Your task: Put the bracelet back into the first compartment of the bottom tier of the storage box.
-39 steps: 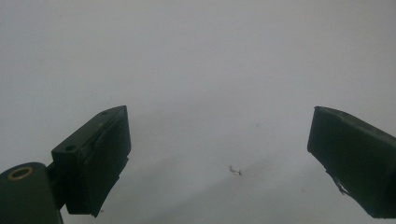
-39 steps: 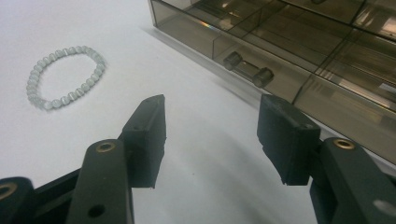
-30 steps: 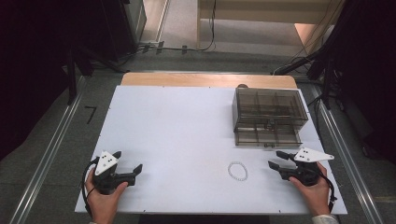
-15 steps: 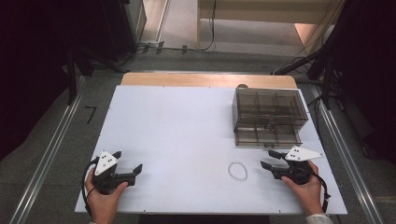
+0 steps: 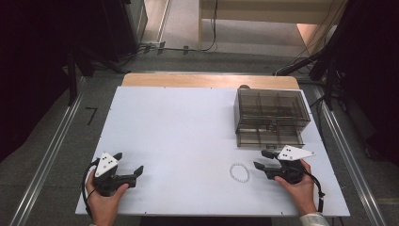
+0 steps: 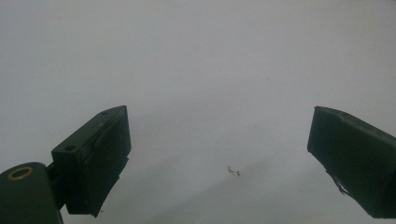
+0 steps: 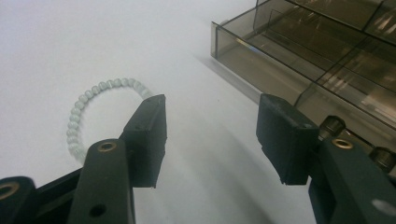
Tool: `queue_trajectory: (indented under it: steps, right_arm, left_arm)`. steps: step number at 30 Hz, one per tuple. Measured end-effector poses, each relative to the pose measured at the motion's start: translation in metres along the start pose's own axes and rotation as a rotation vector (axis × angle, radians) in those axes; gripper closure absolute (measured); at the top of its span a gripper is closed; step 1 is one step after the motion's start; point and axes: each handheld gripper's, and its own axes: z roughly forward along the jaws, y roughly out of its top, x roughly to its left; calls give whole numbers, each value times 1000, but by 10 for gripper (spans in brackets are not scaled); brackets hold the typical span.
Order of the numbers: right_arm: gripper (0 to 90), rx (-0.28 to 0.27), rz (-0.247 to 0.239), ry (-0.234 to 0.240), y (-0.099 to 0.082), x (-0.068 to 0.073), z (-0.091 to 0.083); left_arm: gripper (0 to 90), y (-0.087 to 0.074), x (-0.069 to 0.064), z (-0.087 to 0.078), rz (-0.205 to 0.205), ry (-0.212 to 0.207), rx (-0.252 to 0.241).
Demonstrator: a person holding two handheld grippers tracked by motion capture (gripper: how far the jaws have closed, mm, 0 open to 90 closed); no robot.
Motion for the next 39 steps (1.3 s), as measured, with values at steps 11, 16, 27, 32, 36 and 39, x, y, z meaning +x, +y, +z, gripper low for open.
queue_trajectory:
  steps: [11,16,27,32,36,39]
  right_arm:
    - [427,6,-14,18,5,6,9]
    - [465,16,-27,36,8,10,14]
    - [543,33,-45,55,12,15,20]
    - [585,46,-58,54,12,17,22]
    - [611,59,-73,54,13,19,24]
    - [625,70,-87,63,14,22,27]
  left_arm:
    - [68,0,0,0,-2,0,1]
    - [68,0,0,0,-2,-2,1]
    - [68,0,0,0,-6,-3,0]
    - [68,0,0,1,-5,-3,1]
    - [68,0,0,0,-5,-3,1]
    - [68,0,0,1,-4,-2,3]
